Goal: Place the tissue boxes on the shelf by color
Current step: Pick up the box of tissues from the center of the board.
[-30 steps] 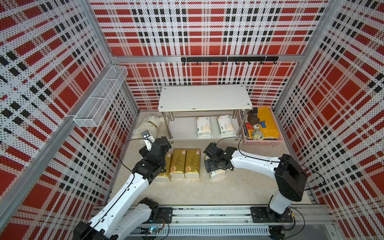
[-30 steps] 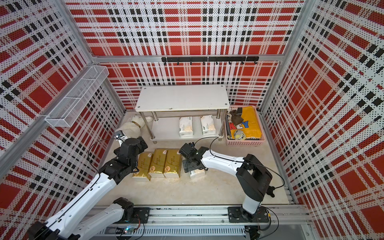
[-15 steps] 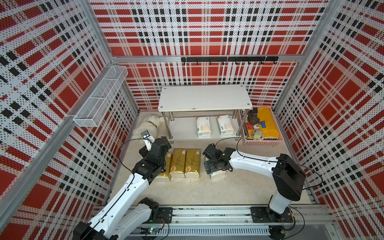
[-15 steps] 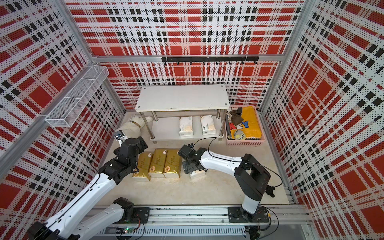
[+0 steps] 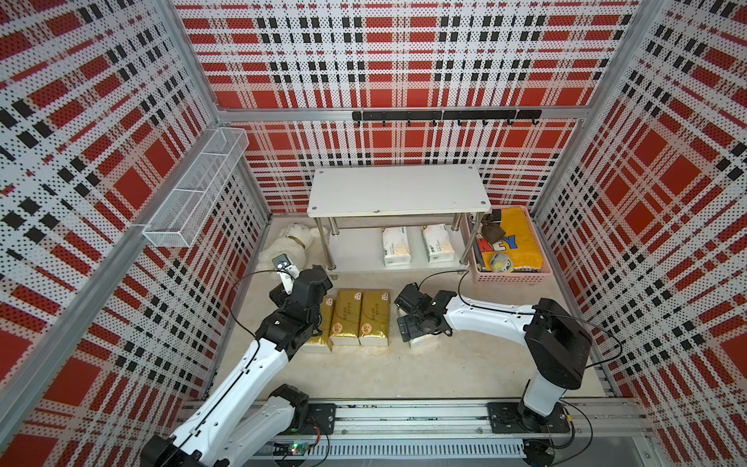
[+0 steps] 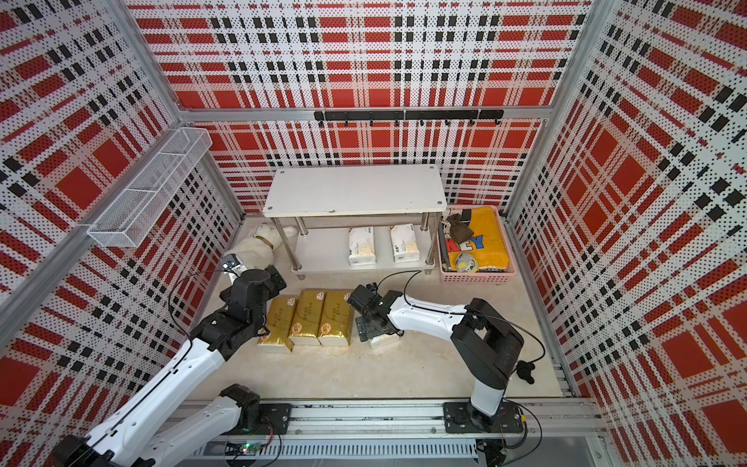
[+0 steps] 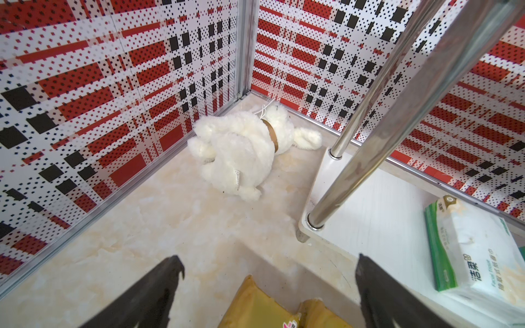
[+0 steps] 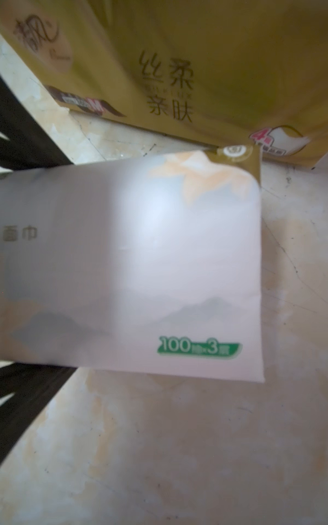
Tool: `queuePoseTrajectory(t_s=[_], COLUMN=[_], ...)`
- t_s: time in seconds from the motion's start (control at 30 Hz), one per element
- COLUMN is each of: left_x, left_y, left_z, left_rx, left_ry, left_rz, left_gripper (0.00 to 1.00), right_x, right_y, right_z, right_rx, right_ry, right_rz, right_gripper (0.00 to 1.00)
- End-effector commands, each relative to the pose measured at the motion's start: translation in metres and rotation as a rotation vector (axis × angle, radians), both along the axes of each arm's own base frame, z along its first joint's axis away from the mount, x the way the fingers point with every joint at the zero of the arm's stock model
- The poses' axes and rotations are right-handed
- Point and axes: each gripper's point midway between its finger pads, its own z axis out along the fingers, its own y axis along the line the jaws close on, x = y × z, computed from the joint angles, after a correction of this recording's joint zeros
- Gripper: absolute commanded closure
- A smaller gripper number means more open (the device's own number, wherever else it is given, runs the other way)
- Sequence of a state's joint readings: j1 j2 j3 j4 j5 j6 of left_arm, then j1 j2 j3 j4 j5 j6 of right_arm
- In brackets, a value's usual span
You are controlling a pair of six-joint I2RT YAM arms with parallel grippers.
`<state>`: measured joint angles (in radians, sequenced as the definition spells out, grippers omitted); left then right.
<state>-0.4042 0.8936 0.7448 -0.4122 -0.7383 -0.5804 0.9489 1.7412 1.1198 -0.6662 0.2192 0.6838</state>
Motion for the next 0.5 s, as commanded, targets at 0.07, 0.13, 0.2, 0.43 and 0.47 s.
queuePoseTrajectory(t_s=[0.07,0.13,0.2,0.43,0.47], left_x=[-0.002,-0.002,-0.002,-0.002,-0.002], left_y=[0.004,0.004,0.004,0.004,0.004], left_z=[0.002,0.003,0.002,0.005,0.005], left_rx=[-0.008,-0.009,-0.010,-0.011,-0.011], left_ry=[-0.013,-0.015,-0.014,-0.018,-0.017], left_rz=[0.015,0.017,0.017,0.016,0.016], left_gripper=[0.00,0.00,0.00,0.00,0.00], right_x=[-0.009,-0.012,-0.013,-0.013,-0.012], right_y=[-0.002,-0.002,-0.004,-0.007,-0.006], right_z=[-0.018,-0.023,-0.028,-0.034,-0.032], right_rx=[-0.013,-0.010,-0.018,-0.017,-0.010], right_ry=[0.040,0.056,0.059,0.053,0.051], right_rz=[-0.008,-0.007,-0.012,-0.048,-0.057], right_gripper=[0.00,0.00,0.00,0.09,0.10])
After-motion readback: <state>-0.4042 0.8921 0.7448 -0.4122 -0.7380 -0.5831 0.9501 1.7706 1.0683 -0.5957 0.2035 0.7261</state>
